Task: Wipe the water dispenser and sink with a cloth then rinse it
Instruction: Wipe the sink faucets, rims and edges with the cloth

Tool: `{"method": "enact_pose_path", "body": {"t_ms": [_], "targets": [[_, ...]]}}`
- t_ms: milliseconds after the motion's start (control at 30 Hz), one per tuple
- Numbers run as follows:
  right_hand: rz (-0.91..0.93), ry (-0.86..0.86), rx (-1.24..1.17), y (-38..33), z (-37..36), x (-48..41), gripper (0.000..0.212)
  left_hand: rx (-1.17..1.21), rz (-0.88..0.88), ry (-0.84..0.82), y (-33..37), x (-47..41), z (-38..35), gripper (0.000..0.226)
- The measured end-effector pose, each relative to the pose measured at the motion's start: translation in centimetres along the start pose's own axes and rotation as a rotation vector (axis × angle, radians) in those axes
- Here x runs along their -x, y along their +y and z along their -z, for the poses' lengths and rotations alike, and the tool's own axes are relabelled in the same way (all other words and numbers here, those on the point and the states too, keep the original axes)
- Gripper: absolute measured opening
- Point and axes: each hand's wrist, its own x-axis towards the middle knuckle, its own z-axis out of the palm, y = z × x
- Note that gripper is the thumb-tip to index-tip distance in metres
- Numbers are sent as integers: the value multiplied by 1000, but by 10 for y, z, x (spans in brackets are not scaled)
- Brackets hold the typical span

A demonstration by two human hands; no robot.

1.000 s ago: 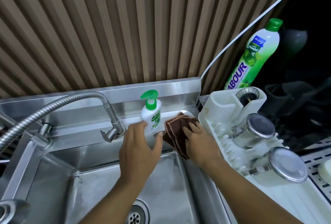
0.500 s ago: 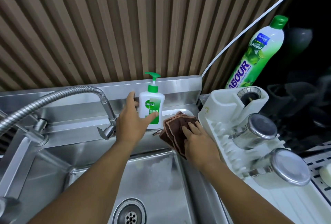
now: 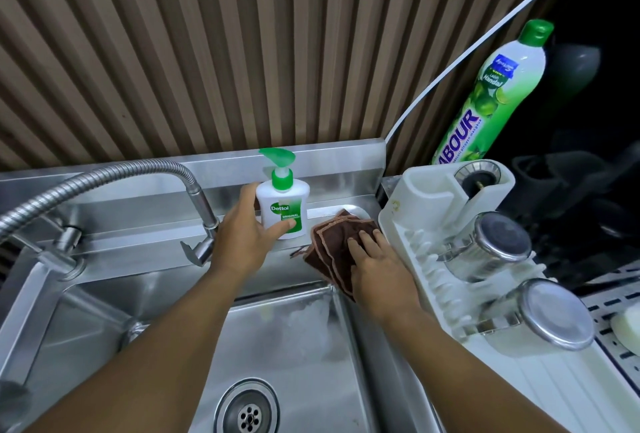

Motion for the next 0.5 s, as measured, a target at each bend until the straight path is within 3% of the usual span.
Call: {"method": "enact_pose_path", "body": {"t_ms": [267,367,433,500], "targets": [[29,-28,-5,0,1,0,56,76,63,12,-3,5,-2,74],[9,-35,-13,1,1,-1,54,45,114,200,1,36,-3,68],[8,-16,-24,0,4,0,48,70,-3,276,9,73,-14,45],[27,-50,-51,-2,15,0,44,124,-147,143,21,99,-36,37]]}}
